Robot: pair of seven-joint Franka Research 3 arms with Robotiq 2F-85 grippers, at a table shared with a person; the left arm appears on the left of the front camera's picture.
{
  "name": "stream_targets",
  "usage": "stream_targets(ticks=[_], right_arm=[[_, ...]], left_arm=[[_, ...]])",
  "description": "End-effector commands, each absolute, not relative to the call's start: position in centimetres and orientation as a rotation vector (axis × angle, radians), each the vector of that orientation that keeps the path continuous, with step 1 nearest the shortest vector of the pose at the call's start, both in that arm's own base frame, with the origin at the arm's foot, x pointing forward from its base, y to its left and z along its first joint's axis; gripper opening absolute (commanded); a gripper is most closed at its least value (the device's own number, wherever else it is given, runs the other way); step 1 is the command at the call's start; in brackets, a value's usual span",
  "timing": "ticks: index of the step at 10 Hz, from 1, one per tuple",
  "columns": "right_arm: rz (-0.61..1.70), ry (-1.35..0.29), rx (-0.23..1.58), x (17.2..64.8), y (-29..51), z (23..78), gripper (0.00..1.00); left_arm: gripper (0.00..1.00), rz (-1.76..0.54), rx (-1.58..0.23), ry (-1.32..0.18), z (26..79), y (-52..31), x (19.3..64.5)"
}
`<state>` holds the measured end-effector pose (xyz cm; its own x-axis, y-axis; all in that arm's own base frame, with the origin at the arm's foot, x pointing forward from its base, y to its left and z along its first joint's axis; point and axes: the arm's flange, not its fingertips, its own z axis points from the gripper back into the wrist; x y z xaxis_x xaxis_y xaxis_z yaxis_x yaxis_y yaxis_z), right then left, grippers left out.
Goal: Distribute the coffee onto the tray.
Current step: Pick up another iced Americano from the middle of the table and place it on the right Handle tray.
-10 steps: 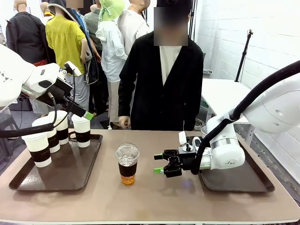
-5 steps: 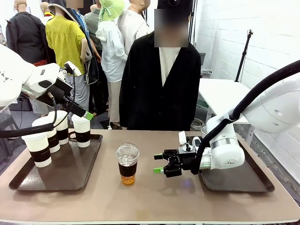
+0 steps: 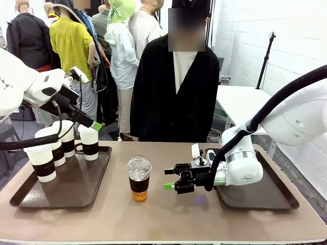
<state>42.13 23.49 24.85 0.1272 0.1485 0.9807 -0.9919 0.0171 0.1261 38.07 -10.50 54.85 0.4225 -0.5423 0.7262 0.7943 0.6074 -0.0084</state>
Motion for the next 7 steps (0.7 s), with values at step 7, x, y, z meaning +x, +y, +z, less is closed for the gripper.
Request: stream_targets(ticks=[7], right_arm=[[1.165, -1.063, 1.159, 42.4, 28.0, 23.0, 1.00]], left_arm=[[1.00, -0.861, -0.389, -0.745, 54.8, -10.3, 38.1]])
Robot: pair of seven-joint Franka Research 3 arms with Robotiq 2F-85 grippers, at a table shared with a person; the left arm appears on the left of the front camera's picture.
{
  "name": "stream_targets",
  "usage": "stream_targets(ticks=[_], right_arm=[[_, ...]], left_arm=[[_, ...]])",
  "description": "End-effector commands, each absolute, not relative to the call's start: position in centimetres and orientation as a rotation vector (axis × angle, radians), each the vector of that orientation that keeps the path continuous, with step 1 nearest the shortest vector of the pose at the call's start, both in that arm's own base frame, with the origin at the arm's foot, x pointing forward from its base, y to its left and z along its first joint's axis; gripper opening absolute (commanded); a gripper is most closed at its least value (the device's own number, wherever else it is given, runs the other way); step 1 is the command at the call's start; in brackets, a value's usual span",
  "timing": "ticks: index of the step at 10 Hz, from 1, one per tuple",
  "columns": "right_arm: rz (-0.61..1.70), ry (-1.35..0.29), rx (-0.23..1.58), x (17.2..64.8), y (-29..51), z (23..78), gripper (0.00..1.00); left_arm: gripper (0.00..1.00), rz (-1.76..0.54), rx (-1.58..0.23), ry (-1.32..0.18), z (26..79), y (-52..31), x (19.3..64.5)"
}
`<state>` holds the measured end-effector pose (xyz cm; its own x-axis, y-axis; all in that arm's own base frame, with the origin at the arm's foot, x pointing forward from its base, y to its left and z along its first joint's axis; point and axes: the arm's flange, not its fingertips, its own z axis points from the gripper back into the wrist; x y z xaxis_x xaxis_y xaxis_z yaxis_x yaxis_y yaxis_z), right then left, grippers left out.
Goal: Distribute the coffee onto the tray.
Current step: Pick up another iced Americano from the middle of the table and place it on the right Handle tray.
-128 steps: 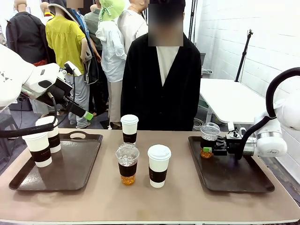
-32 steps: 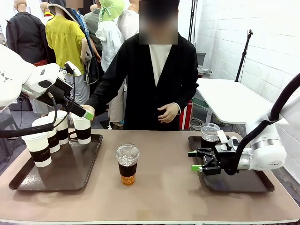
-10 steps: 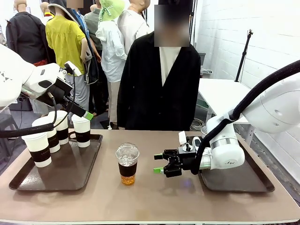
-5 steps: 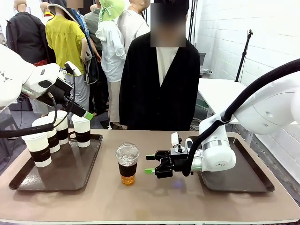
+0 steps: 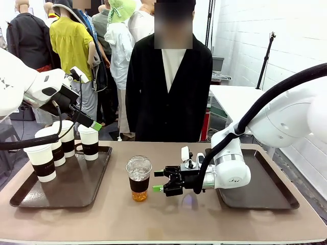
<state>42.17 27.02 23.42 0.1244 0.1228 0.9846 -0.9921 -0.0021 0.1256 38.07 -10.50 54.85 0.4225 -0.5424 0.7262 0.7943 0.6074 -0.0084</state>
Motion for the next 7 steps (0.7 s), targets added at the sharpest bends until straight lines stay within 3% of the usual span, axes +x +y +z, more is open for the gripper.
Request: stream_targets(ticks=[1, 7], right_arm=[[1.164, -1.069, 1.161, 42.5, 28.4, 22.9, 1.00], [1.163, -1.093, 1.149, 42.5, 30.2, 22.5, 1.00]], left_arm=[[1.00, -0.861, -0.389, -0.745, 54.8, -10.3, 38.1], [1.00, -0.861, -0.389, -0.745, 54.8, -10.3, 38.1]])
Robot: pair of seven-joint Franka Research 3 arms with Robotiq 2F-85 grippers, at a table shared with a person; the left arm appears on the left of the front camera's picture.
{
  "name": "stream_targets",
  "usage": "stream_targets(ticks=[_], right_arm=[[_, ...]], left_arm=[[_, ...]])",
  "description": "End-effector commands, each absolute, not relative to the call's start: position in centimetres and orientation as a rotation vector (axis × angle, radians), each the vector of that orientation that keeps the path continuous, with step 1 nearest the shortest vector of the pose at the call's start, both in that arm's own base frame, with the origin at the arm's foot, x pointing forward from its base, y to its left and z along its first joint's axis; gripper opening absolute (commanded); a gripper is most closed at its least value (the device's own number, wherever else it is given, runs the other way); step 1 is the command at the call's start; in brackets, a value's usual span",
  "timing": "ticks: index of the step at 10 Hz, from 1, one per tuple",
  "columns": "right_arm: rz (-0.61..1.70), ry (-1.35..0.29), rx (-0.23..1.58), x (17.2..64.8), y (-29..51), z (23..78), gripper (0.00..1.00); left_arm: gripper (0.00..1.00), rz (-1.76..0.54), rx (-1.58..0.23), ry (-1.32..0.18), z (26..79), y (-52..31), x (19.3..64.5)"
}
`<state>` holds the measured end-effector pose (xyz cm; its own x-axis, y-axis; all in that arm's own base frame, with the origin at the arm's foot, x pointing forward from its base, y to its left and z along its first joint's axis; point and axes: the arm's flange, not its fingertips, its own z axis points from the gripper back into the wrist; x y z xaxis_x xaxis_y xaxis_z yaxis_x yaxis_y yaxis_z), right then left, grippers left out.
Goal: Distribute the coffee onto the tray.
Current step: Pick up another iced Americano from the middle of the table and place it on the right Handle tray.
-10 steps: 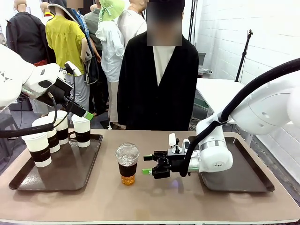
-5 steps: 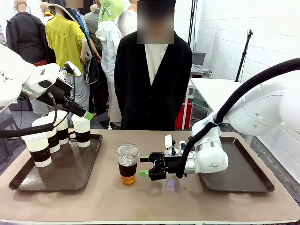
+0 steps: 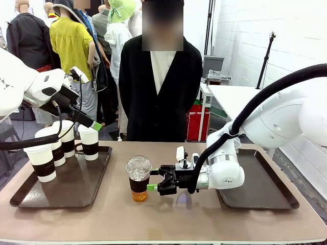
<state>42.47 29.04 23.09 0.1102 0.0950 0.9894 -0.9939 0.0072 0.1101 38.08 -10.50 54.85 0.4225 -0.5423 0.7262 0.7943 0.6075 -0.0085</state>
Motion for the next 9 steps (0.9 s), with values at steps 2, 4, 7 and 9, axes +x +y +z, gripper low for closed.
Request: stream_targets(ticks=[2, 4, 7, 9], right_arm=[[1.168, -1.084, 1.152, 42.4, 30.9, 22.5, 1.00], [1.160, -1.102, 1.153, 42.5, 31.7, 22.5, 1.00], [1.169, -1.080, 1.184, 42.9, 33.1, 22.3, 1.00], [1.183, -1.053, 1.199, 43.2, 34.0, 22.2, 1.00]], left_arm=[[1.00, -0.861, -0.389, -0.745, 54.8, -10.3, 38.1], [1.00, -0.861, -0.389, -0.745, 54.8, -10.3, 38.1], [1.00, -0.861, -0.389, -0.745, 54.8, -10.3, 38.1], [1.00, -0.861, -0.389, -0.745, 54.8, -10.3, 38.1]])
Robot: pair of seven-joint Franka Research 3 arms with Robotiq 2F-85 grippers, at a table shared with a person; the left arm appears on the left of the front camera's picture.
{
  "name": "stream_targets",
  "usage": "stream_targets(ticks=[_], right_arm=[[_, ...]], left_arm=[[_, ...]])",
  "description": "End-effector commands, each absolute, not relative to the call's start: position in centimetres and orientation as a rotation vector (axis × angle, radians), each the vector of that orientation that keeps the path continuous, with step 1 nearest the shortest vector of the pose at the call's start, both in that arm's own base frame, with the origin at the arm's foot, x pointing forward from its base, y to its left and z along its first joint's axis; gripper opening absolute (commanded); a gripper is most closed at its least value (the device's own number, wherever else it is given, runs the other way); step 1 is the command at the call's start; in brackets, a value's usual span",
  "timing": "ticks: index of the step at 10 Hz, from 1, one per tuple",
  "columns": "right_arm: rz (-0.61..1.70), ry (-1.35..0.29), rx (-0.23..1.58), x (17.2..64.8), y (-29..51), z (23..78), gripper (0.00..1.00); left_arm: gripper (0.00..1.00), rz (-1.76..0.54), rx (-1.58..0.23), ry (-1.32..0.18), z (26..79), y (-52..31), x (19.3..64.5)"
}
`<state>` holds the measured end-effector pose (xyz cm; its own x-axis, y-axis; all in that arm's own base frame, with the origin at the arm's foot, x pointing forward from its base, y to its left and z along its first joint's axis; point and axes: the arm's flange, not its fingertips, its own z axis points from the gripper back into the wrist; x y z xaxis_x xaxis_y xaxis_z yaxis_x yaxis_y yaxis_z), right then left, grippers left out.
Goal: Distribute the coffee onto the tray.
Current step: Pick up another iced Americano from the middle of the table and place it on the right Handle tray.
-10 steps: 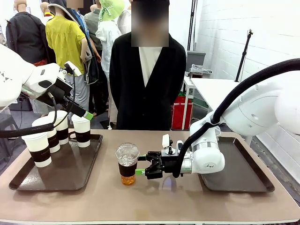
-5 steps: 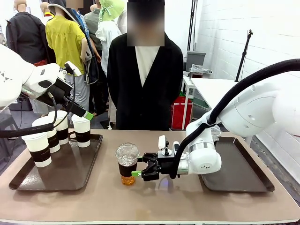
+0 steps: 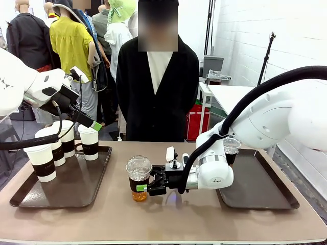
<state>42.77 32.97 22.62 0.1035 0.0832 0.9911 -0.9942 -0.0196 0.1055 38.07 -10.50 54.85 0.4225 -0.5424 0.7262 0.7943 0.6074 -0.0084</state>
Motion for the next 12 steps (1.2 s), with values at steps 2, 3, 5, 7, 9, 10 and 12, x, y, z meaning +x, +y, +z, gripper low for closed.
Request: stream_targets(ticks=[2, 3, 5, 7, 9, 10, 12], right_arm=[[1.174, -1.047, 1.212, 43.4, 34.6, 22.3, 1.00], [1.174, -1.042, 1.216, 43.4, 34.6, 22.4, 1.00], [1.170, -1.033, 1.226, 43.1, 34.4, 22.6, 0.80], [1.170, -1.046, 1.233, 43.2, 34.2, 22.5, 0.61], [1.159, -1.045, 1.241, 43.1, 33.8, 22.8, 0.61], [1.159, -1.043, 1.242, 43.0, 33.5, 23.2, 0.61], [1.150, -1.049, 1.246, 42.7, 31.6, 25.1, 0.61]], left_arm=[[1.00, -0.861, -0.389, -0.745, 54.8, -10.3, 38.1], [1.00, -0.861, -0.389, -0.745, 54.8, -10.3, 38.1], [1.00, -0.861, -0.389, -0.745, 54.8, -10.3, 38.1], [1.00, -0.861, -0.389, -0.745, 54.8, -10.3, 38.1], [1.00, -0.861, -0.389, -0.745, 54.8, -10.3, 38.1], [1.00, -0.861, -0.389, -0.745, 54.8, -10.3, 38.1], [1.00, -0.861, -0.389, -0.745, 54.8, -10.3, 38.1]])
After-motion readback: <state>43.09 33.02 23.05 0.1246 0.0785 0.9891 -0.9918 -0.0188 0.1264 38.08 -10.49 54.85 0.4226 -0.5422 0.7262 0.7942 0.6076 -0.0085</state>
